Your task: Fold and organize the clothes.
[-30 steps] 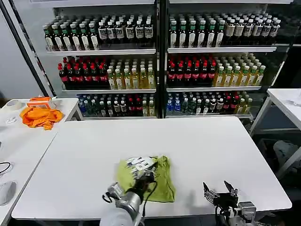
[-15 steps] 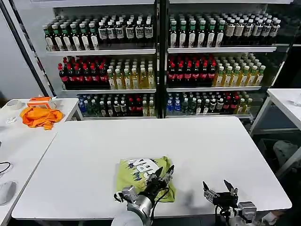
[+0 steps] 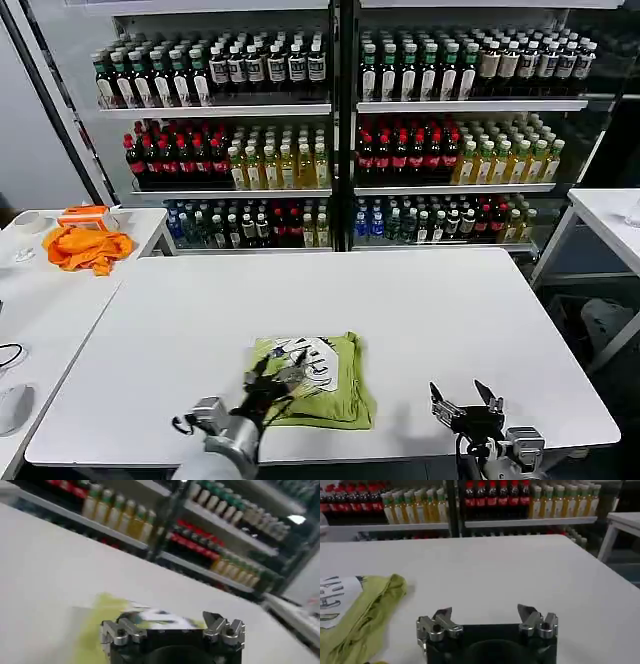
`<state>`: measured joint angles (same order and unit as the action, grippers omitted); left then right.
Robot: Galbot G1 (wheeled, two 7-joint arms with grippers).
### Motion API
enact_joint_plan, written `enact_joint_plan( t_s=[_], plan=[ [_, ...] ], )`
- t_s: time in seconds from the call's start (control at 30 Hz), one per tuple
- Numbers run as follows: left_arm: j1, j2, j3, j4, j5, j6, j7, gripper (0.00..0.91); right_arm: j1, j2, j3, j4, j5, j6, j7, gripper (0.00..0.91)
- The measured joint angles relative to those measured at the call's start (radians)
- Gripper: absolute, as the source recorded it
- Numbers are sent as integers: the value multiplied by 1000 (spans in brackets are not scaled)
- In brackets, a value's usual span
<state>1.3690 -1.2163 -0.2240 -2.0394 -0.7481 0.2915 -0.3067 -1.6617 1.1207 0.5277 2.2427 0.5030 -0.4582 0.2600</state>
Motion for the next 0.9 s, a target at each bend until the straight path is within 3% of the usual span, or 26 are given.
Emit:
enact_joint_plan(
  t_s=[0.4, 0.5, 0.53, 0.63, 0.9],
  plan=[
    [5, 15, -58, 61, -91, 59, -12, 907, -7, -8, 23, 11, 15, 0, 0, 907],
    [-1, 15, -66, 66, -129, 73, -2, 574, -3, -8, 23, 11, 17, 0, 1, 907],
    [-4, 14, -67, 69, -148, 77, 2, 343, -2, -8, 23, 11, 18, 0, 0, 907],
    [-9, 10, -70, 77, -199, 79, 11, 60, -1, -6, 23, 9, 18, 0, 1, 907],
    [-7, -7, -81, 95, -333, 77, 43, 20, -4, -3, 25, 7, 18, 0, 2, 907]
  ],
)
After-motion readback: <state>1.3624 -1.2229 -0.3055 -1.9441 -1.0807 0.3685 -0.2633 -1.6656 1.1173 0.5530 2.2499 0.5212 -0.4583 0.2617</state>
